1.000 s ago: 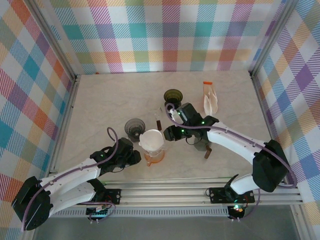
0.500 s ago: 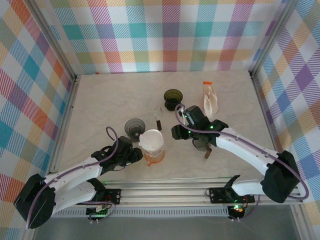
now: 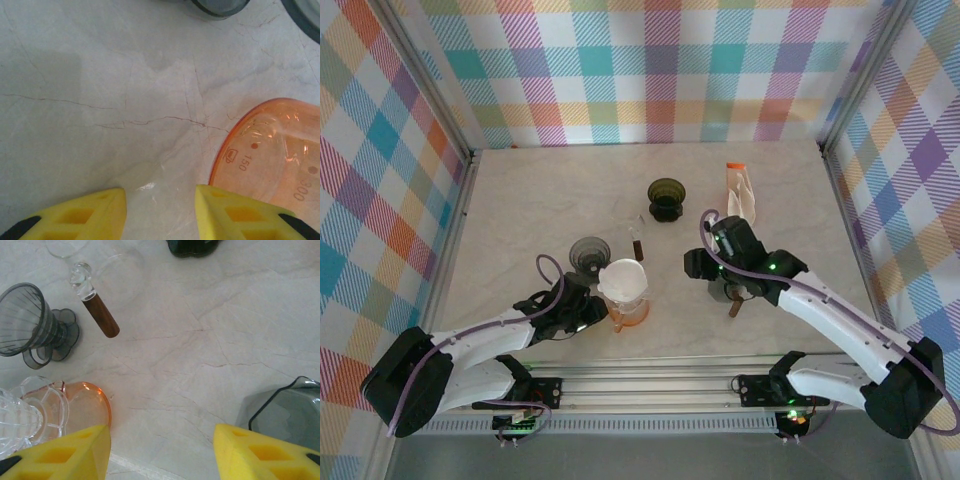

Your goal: Place the coffee filter in the dripper

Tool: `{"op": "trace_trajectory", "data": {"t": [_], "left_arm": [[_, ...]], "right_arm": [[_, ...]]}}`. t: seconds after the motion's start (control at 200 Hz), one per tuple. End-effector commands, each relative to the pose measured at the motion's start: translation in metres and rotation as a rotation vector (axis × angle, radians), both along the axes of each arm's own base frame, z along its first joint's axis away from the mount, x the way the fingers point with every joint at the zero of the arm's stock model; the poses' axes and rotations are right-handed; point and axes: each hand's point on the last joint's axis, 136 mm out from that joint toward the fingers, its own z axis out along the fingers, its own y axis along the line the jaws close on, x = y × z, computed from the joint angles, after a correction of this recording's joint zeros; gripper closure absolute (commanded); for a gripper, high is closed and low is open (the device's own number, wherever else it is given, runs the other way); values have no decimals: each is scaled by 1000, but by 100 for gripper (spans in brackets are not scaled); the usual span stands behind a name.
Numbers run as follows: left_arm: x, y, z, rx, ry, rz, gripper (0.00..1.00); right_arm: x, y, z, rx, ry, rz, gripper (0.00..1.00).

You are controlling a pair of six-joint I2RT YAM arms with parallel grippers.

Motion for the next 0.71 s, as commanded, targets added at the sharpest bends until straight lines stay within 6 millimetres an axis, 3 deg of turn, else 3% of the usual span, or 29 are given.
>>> {"op": "trace_trajectory", "data": {"t": [0.0, 0.32, 0.7], "left_arm": [[12, -28, 13, -101, -57, -26, 58], [7, -43, 17, -120, -54, -50, 59], [8, -63, 29, -165, -77, -79, 69]], "right_arm": [[-3, -12, -3, -9, 9, -36, 44], [-5, -25, -5, 3, 11, -68, 44], [-7, -29, -9, 12, 17, -75, 45]]}}
